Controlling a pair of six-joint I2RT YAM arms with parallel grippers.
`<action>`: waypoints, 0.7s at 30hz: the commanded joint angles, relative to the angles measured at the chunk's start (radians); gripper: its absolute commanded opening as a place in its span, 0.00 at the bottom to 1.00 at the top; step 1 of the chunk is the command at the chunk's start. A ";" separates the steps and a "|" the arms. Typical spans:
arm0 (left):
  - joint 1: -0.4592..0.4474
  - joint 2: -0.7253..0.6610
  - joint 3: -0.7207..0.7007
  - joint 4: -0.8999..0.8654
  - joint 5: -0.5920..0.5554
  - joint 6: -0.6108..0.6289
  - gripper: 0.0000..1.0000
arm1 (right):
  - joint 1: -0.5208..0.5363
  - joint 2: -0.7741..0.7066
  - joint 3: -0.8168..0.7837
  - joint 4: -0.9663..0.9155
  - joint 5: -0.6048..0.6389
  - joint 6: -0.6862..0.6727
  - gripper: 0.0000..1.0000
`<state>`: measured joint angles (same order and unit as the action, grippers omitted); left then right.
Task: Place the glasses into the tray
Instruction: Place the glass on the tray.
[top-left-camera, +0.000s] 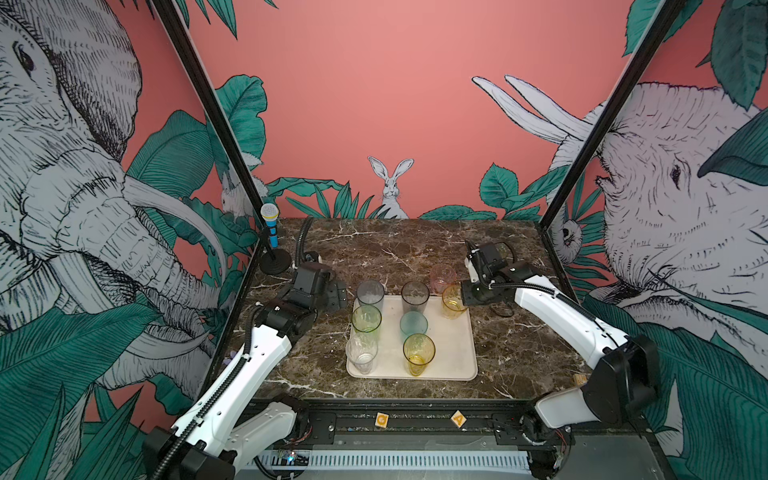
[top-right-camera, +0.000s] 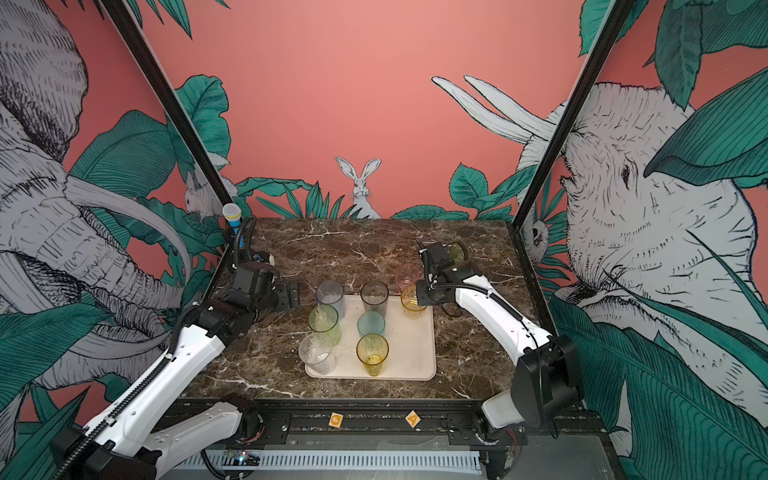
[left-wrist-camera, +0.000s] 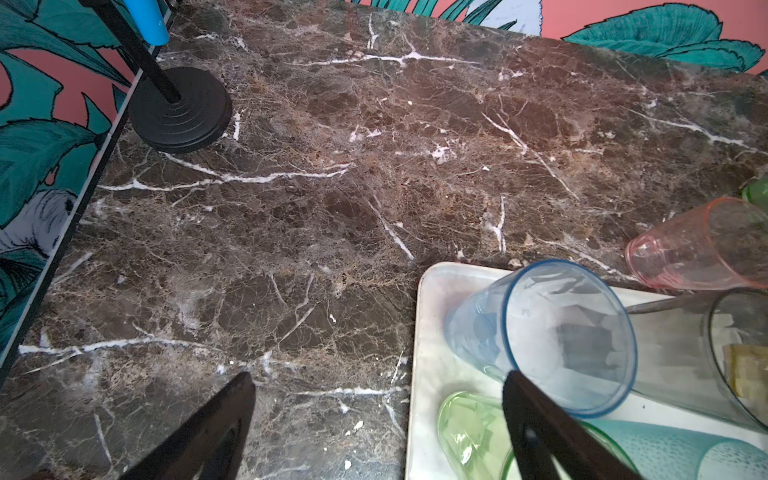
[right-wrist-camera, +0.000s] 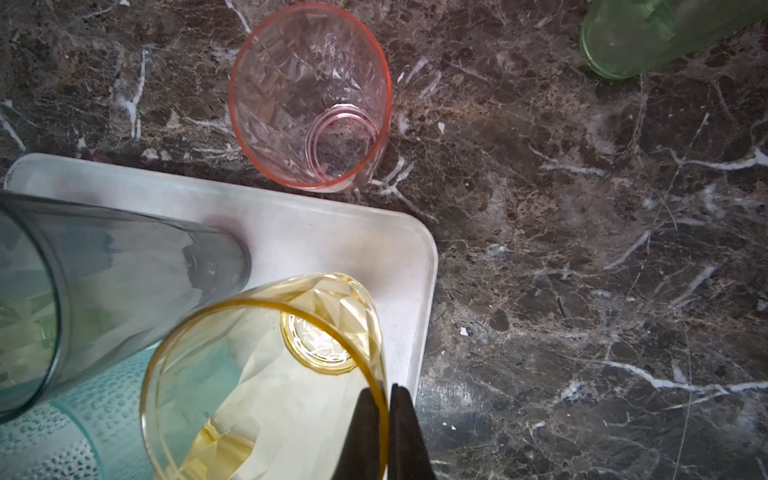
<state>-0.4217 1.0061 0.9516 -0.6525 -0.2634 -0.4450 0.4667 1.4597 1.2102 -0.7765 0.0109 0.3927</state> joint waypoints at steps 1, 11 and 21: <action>0.007 -0.002 0.000 -0.005 0.004 -0.014 0.94 | 0.006 0.011 -0.014 0.068 -0.001 0.015 0.00; 0.006 0.005 -0.001 -0.001 0.011 -0.018 0.94 | 0.005 0.042 -0.047 0.119 -0.007 0.032 0.00; 0.006 0.000 -0.007 -0.003 0.011 -0.020 0.94 | 0.004 0.074 -0.062 0.138 -0.002 0.035 0.00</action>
<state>-0.4217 1.0153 0.9512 -0.6521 -0.2504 -0.4507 0.4667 1.5230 1.1614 -0.6624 0.0067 0.4183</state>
